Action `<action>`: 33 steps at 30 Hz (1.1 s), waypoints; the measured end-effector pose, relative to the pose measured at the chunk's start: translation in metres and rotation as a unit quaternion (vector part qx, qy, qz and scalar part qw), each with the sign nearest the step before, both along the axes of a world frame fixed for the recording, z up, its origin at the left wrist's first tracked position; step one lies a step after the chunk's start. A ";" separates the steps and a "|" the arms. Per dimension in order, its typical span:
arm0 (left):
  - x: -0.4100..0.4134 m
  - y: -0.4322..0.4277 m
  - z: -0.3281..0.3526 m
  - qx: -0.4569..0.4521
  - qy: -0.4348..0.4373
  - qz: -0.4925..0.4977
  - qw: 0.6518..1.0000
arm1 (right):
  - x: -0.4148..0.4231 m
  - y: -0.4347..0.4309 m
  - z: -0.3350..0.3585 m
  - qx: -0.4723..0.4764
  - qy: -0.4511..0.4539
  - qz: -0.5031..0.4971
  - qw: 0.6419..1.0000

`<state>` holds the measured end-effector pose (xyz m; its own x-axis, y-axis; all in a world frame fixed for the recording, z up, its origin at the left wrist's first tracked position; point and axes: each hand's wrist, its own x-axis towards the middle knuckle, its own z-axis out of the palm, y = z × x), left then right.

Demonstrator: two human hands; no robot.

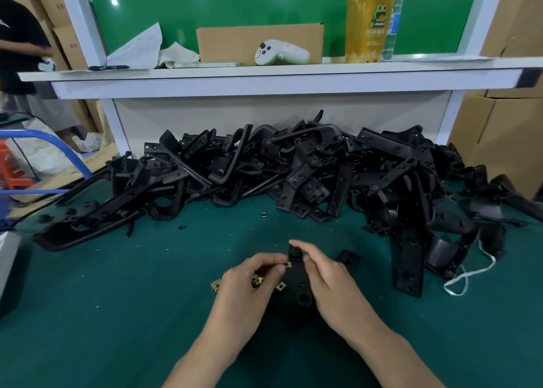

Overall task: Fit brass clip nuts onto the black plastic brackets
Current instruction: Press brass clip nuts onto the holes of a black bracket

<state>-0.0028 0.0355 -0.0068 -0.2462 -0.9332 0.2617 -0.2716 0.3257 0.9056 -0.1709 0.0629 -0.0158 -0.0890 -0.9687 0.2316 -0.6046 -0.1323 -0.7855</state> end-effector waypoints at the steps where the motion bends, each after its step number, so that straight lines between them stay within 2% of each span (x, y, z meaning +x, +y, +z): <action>1: 0.000 0.000 0.000 0.003 0.003 -0.001 1.000 | 0.000 0.000 0.000 0.002 -0.001 0.001 1.000; 21: -0.001 0.002 -0.001 0.054 0.052 -0.010 0.997 | 0.000 0.000 0.000 -0.001 -0.035 0.029 0.999; 33: 0.002 0.001 -0.006 0.019 0.006 -0.016 1.000 | -0.004 -0.001 -0.001 0.009 0.005 0.047 0.999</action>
<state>-0.0005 0.0369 -0.0124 -0.2728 -0.9342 0.2297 -0.2504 0.2995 0.9207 -0.1747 0.0614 -0.0166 0.0042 -0.9767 0.2147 -0.5985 -0.1744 -0.7819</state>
